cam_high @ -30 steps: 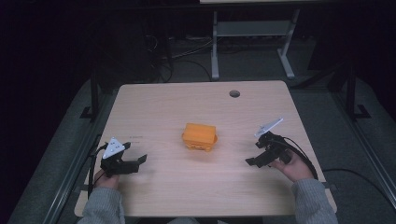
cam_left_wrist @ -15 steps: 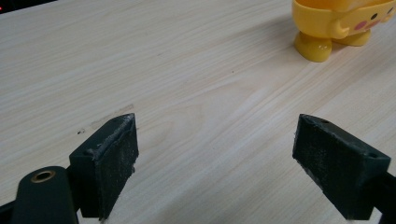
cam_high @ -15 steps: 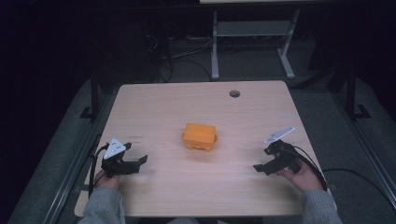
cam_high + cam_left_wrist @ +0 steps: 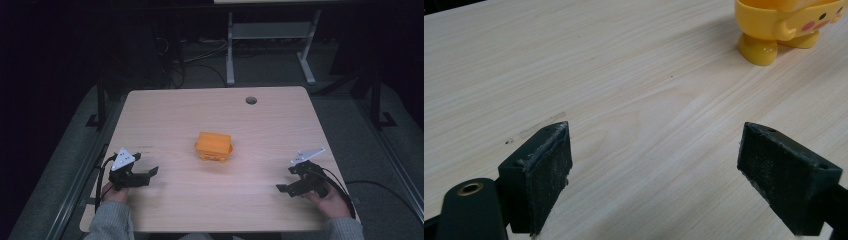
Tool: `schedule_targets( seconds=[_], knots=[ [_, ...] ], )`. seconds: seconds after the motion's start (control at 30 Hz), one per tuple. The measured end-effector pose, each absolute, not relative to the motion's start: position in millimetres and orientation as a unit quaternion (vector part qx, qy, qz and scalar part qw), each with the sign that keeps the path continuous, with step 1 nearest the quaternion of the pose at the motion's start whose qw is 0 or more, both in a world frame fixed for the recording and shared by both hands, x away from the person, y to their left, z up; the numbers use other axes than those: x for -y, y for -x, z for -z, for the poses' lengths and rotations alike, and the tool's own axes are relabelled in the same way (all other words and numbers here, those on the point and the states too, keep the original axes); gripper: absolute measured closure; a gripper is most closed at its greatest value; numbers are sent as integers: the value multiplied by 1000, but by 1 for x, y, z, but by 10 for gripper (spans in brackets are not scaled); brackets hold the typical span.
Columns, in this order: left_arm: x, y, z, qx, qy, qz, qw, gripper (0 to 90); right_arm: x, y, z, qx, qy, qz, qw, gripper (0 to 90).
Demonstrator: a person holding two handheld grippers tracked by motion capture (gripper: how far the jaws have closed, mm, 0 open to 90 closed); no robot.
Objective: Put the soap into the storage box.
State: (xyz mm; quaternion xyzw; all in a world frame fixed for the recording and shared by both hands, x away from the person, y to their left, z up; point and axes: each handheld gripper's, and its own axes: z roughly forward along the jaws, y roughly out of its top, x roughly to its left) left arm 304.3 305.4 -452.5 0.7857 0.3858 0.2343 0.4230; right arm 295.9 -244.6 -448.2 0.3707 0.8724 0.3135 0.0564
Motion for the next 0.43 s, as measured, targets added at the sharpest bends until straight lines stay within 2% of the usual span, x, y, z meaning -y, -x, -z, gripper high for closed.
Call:
schedule_targets(
  seconds=[0.27, 0.3, 0.43],
  knots=[
    [-305, -304, 452, -386, -783, -235, 428, 138, 250, -276, 454, -859, -387, -325, 74, 145],
    [-305, -305, 452, -385, -783, -236, 429, 138, 251, -269, 452, -856, -391, -326, 90, 141],
    [-305, -305, 452, -386, -783, -236, 428, 138, 254, -260, 449, -841, -402, -348, 102, 136]
  ],
)
